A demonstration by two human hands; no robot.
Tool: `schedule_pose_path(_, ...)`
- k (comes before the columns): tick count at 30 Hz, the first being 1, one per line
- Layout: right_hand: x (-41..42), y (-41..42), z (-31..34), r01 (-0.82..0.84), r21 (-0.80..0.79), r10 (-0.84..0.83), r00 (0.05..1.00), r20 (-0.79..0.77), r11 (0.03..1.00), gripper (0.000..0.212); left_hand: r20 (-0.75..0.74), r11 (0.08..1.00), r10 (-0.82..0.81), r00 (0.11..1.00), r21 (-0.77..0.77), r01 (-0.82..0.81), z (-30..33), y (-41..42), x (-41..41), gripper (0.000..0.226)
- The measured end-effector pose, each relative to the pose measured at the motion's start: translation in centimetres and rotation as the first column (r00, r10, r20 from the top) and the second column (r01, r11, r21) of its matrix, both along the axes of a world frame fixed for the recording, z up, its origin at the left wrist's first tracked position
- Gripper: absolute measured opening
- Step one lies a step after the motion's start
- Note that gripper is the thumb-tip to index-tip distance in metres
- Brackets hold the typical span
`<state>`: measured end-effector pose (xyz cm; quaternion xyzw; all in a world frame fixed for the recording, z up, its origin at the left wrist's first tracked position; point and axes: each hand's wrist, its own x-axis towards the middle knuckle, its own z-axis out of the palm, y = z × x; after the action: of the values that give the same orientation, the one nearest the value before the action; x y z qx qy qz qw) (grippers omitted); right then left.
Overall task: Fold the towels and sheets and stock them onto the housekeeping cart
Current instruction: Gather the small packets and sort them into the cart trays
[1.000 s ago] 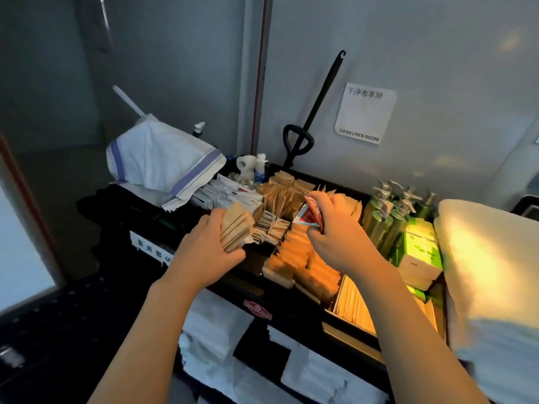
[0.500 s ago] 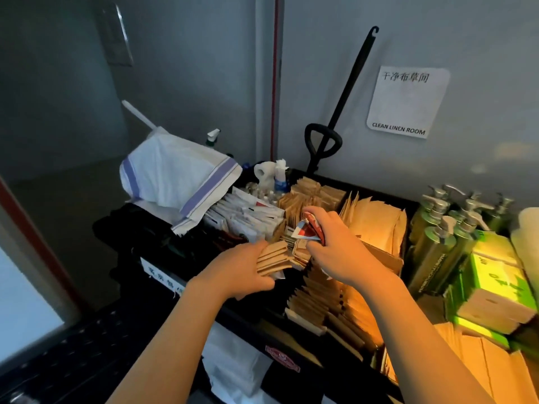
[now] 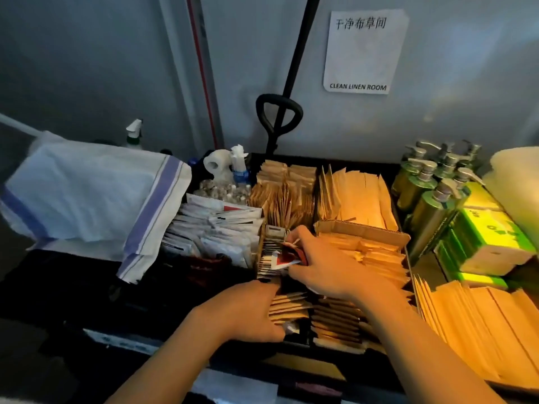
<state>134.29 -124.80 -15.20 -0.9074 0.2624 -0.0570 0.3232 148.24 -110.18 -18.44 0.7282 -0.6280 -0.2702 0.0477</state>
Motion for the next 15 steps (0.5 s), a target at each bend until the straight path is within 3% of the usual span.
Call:
schedule_pose_path(3, 1.0, 0.8, -0.4, -0.031, -0.039, 0.029, 0.998, -0.059, 0.999, 0.032, 0.004, 0.997, -0.038, 0.999, -0.07, 0.038, -0.2, 1.1, 1.0, 0.057)
schedule_pose_path(8, 2.8, 1.7, -0.8, -0.035, -0.026, 0.033, 0.994, -0.101, 0.999, 0.028, 0.116, 0.985, -0.051, 0.992, -0.159, 0.069, -0.2, 2.6, 2.4, 0.086)
schedule_pose_path(11, 3.2, 2.0, -1.2, -0.031, -0.022, 0.027, 0.987, -0.161, 0.999, 0.019, 0.064, 0.983, 0.011, 0.998, -0.183, 0.001, -0.8, 4.5, 3.7, 0.084)
schedule_pose_path(15, 4.1, 3.5, -2.4, -0.027, -0.049, 0.019, 0.988, -0.155, 0.998, 0.031, -0.084, 0.94, 0.138, 0.987, -0.303, -0.157, -1.4, 6.3, 5.5, 0.086)
